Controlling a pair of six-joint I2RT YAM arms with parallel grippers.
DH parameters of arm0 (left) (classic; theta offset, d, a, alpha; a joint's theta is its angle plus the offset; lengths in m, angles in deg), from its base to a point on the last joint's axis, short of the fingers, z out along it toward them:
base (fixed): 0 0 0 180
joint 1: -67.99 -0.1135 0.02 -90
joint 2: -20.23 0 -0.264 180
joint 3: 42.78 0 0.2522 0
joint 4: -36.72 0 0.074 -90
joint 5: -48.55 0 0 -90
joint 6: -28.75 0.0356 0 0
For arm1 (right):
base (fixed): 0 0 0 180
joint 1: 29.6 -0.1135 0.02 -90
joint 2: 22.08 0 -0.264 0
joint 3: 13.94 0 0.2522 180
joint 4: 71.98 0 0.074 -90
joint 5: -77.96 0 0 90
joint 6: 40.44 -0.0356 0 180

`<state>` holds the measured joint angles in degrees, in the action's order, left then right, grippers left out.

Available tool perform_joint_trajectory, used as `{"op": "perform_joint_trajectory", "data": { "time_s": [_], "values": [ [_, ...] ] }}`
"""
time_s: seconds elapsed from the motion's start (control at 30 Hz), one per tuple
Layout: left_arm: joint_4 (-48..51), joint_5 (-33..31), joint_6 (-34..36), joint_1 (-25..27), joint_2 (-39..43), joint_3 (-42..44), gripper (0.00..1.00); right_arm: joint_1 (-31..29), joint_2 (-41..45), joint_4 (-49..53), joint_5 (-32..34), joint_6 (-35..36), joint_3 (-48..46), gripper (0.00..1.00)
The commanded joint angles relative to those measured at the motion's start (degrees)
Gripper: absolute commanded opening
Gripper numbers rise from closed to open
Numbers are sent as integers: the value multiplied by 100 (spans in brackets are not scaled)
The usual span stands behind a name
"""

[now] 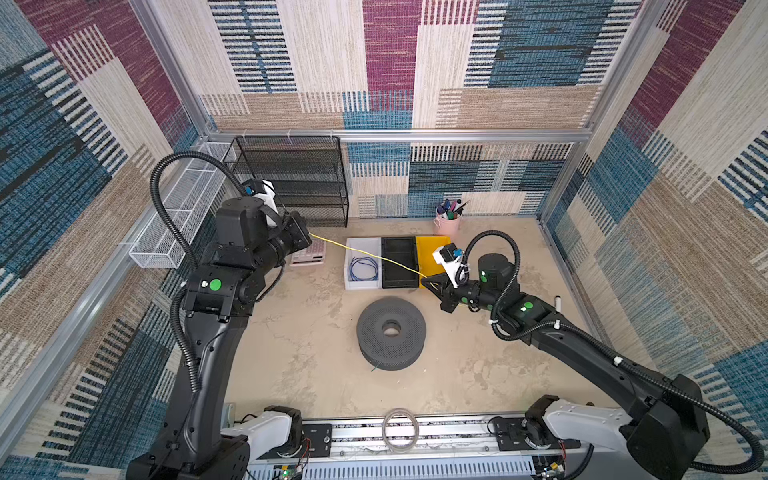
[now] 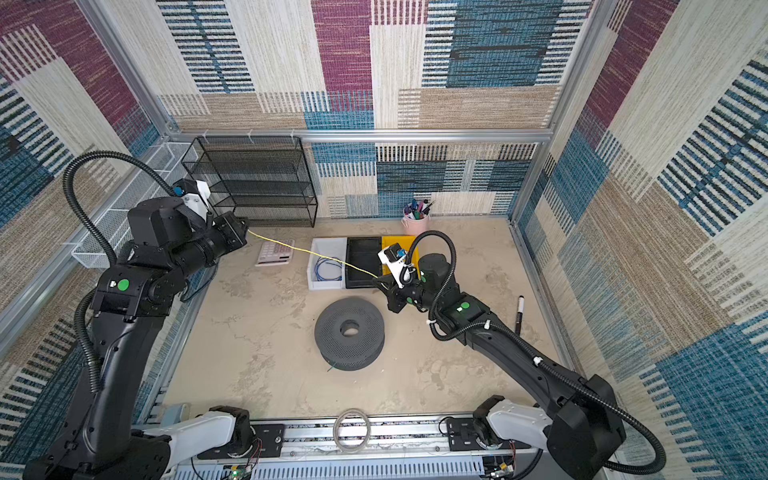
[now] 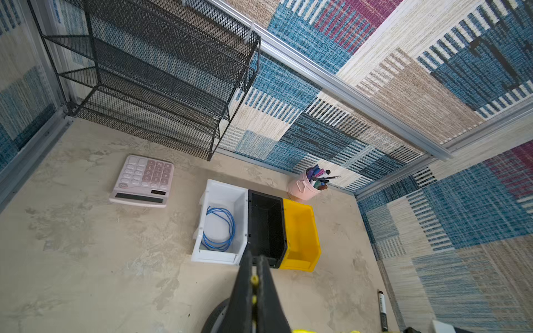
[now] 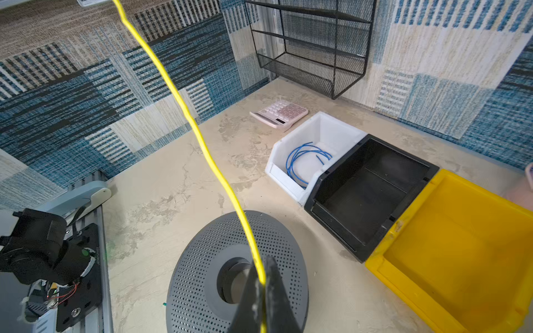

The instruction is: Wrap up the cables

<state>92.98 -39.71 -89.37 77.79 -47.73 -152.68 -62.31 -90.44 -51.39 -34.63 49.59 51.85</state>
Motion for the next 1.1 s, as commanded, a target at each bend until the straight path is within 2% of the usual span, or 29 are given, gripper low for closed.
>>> {"op": "perform_joint_trajectory", "data": {
  "time_s": [0.0, 0.23, 0.4, 0.53, 0.77, 0.8, 0.83, 0.87, 1.07],
  "values": [
    [-1832, -1751, 387, -75, 159, 83, 0, 64, -80, 1398, 376, -38, -3, 0],
    [-1952, -1987, 713, -74, 146, 402, 0, 72, -224, 1448, -344, -25, 239, 0],
    [-2336, -2100, 870, -84, 293, 667, 0, 72, -374, 1654, -213, 88, 257, 0],
    [-2839, -1928, 929, -84, 311, 830, 0, 73, -489, 1606, -650, 77, 251, 0],
    [-2548, -1559, 859, -81, 156, 631, 0, 97, -603, 1724, -303, -99, 635, 0],
    [-2447, -1542, 811, -79, 176, 647, 3, 111, -629, 1728, -279, -145, 731, 0],
    [-2355, -1491, 793, -81, 209, 670, 15, 132, -670, 1742, -280, -181, 844, 0],
    [-2237, -1394, 775, -83, 225, 683, 22, 150, -729, 1767, -281, -226, 975, 0],
    [-1230, -824, 693, -92, 275, 489, 47, 161, -1175, 1822, -308, -487, 1565, 0]
  ]
}}
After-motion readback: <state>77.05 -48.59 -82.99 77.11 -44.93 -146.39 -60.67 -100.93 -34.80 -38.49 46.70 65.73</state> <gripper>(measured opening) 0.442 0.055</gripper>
